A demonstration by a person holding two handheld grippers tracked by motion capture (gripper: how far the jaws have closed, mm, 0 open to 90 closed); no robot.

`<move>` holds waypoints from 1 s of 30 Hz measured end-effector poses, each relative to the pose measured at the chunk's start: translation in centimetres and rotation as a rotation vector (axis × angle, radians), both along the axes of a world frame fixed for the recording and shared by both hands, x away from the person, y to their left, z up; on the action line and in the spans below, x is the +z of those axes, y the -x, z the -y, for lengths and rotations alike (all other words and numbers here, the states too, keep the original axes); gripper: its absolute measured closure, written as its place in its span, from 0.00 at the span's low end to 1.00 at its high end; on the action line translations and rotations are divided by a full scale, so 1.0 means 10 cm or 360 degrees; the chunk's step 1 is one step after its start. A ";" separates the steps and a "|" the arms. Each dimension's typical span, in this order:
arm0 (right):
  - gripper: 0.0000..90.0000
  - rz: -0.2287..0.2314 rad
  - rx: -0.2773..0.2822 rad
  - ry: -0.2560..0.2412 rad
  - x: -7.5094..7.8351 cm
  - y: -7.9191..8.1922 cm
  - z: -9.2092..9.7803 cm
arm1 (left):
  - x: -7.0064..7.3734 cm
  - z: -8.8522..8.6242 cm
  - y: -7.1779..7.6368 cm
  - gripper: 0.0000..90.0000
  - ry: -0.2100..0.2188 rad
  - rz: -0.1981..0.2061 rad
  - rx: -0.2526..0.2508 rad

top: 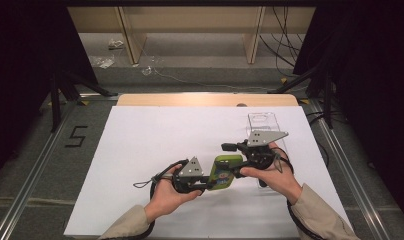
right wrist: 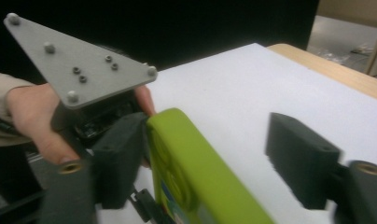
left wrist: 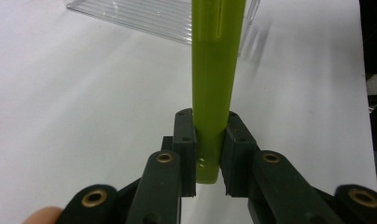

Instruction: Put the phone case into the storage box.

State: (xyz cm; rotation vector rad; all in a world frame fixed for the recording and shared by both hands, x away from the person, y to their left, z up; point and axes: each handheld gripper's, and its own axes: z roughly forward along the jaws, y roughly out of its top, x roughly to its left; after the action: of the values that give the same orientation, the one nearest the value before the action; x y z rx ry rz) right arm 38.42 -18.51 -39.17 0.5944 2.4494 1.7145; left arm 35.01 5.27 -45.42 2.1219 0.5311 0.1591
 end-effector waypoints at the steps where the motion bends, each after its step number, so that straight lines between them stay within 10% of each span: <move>1: 0.23 0.0000 -0.0016 -0.0013 0.00 0.00 0.00 | 0.00 -0.01 0.00 0.86 0.0000 -0.0003 0.0016; 18: 0.09 0.0061 -0.0304 -0.0135 -0.07 -0.03 0.04 | 0.02 -0.08 -0.07 0.86 0.0053 -0.0016 0.0398; 30: 0.08 0.0077 -0.0396 -0.0153 -0.13 -0.02 -0.03 | 0.04 -0.05 -0.09 0.86 0.0053 -0.0014 0.0524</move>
State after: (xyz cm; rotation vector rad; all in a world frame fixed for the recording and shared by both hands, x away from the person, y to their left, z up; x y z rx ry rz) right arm 38.61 -18.24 -40.42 0.8191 2.1636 1.7303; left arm 35.86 5.73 -45.05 1.9913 0.8804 0.3239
